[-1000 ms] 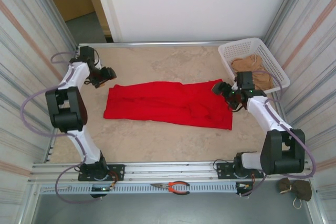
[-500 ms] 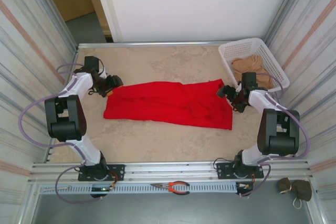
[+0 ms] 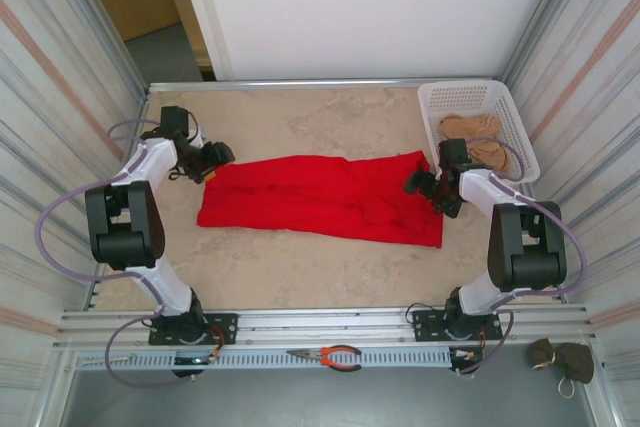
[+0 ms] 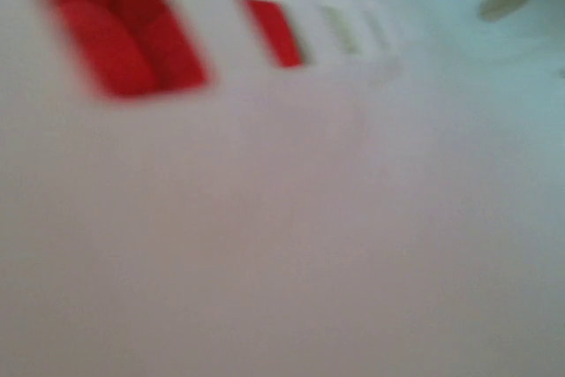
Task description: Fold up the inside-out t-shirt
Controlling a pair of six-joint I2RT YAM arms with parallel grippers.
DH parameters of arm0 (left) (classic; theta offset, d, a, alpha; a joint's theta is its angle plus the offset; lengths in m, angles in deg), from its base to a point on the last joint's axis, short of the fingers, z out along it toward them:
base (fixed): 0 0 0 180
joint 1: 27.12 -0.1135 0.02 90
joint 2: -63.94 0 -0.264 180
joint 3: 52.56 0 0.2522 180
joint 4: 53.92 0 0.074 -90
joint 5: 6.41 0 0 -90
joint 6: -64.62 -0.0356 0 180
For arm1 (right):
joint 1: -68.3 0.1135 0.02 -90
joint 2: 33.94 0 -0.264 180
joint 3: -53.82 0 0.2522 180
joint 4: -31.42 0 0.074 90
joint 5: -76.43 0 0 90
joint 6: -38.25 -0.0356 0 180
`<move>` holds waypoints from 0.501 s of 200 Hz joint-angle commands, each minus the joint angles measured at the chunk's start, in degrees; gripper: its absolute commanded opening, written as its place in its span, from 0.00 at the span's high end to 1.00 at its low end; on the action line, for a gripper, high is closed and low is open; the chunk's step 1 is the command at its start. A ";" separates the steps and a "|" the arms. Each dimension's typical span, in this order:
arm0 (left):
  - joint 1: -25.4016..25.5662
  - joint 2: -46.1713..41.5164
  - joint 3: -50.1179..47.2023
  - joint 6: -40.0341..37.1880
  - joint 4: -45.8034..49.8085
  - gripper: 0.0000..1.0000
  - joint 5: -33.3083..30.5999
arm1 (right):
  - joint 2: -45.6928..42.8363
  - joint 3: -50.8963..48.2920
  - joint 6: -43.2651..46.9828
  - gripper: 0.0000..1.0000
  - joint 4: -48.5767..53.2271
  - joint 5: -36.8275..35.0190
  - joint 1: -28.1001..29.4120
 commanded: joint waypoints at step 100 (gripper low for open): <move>-0.19 -0.57 1.71 0.68 0.04 0.34 1.51 | -8.71 2.93 4.41 0.04 7.94 1.45 -6.57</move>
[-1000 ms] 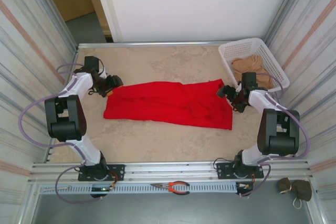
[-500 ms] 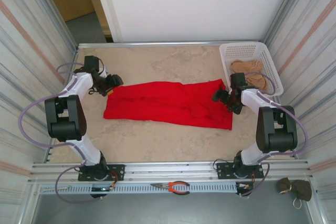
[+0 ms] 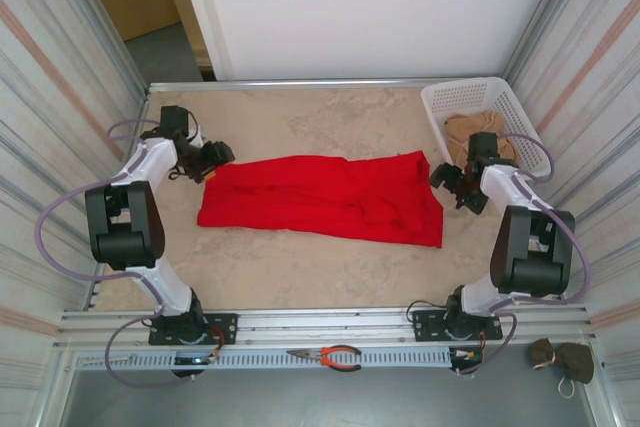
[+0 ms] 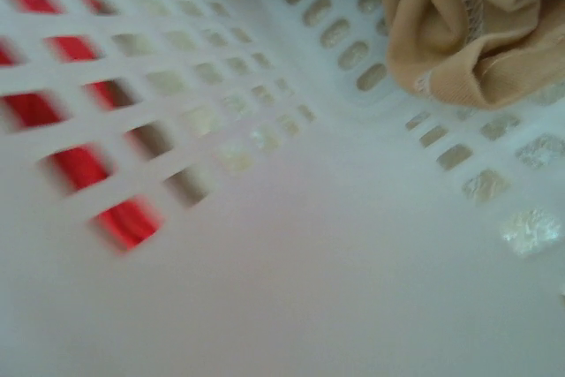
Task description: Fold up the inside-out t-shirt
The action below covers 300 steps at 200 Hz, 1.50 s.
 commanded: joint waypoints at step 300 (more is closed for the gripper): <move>-0.19 -2.27 1.46 1.18 -0.11 0.34 2.86 | 5.55 11.82 3.31 0.04 5.09 6.27 3.15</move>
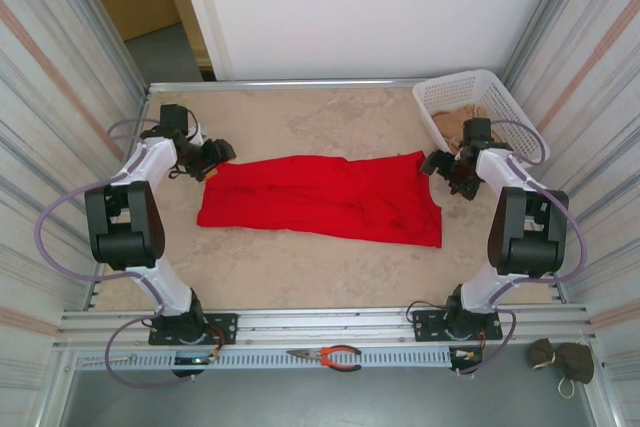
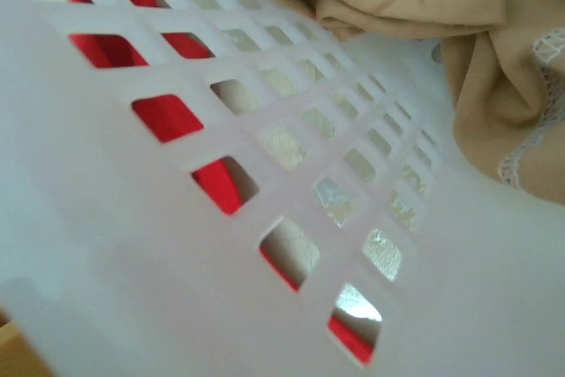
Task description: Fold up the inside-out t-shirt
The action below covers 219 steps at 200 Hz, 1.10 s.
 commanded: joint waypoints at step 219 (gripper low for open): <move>-0.17 -4.98 0.44 0.82 0.39 0.34 1.85 | 2.96 4.32 -3.25 0.06 4.69 38.62 -7.84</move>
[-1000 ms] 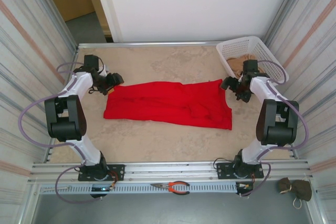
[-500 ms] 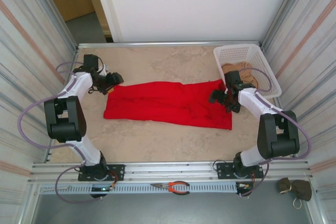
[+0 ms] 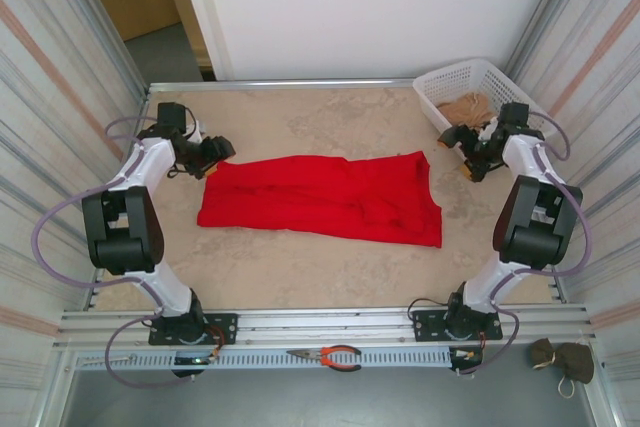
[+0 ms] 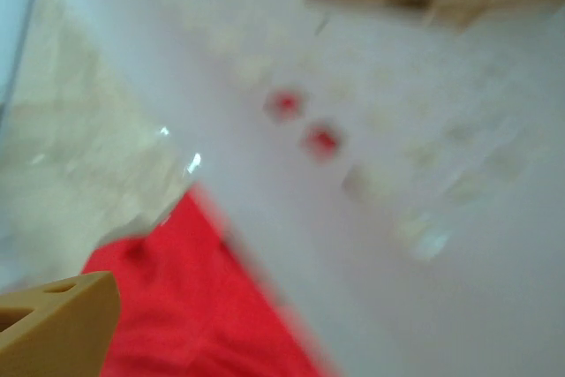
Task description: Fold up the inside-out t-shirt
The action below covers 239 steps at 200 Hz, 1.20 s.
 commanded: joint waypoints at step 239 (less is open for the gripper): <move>0.29 -3.15 -0.68 0.35 -0.32 0.34 1.34 | -10.84 -17.41 5.84 0.00 -0.59 -41.29 28.90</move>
